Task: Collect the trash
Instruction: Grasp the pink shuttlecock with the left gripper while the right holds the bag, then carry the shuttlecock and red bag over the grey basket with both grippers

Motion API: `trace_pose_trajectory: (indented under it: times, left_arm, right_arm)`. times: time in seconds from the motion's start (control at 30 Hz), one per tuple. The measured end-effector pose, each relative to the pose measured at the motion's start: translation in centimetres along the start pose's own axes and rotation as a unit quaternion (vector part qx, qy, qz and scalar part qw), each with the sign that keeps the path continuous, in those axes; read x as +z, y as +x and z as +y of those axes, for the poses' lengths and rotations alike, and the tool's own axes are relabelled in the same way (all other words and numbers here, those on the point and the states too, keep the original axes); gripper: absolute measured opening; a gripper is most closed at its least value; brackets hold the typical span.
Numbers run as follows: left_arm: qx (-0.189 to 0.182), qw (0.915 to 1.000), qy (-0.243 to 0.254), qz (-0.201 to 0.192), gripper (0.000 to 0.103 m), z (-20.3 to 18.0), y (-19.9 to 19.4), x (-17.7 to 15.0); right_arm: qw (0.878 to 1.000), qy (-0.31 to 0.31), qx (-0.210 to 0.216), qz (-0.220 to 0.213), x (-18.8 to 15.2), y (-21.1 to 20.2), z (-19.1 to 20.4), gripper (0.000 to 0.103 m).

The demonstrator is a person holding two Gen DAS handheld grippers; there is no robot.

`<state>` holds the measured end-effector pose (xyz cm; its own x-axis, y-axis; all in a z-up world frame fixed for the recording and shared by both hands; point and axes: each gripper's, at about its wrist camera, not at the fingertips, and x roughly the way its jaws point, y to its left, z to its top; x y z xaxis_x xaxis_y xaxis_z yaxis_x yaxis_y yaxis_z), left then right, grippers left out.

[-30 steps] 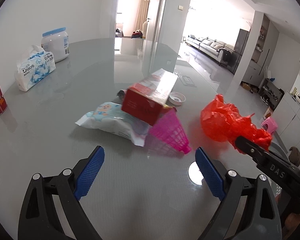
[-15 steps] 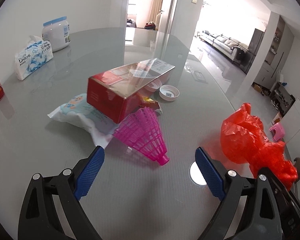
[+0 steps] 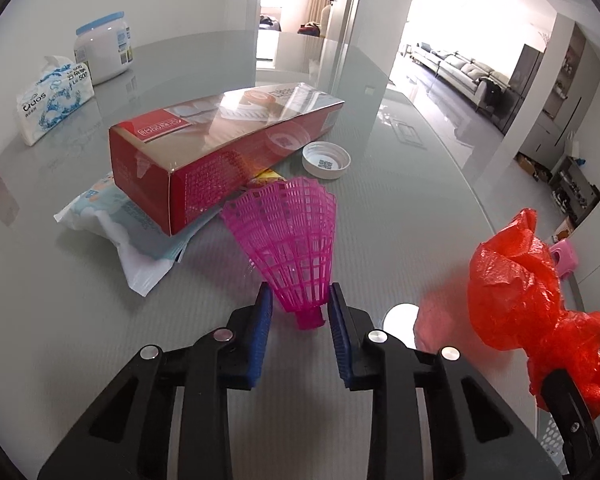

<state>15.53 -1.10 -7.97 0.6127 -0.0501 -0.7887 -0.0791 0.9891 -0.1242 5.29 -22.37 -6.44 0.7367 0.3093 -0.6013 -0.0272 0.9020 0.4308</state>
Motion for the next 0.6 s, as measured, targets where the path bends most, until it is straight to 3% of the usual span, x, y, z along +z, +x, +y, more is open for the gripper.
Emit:
trace_pose_trajectory:
  times: [0.6]
  left_arm:
    - [-0.041, 0.9950, 0.074, -0.053, 0.028, 0.3, -7.6, -3.9]
  right_arm:
    - [0.999, -0.005, -0.035, -0.007, -0.5, -2.0, 2.3, 0.032]
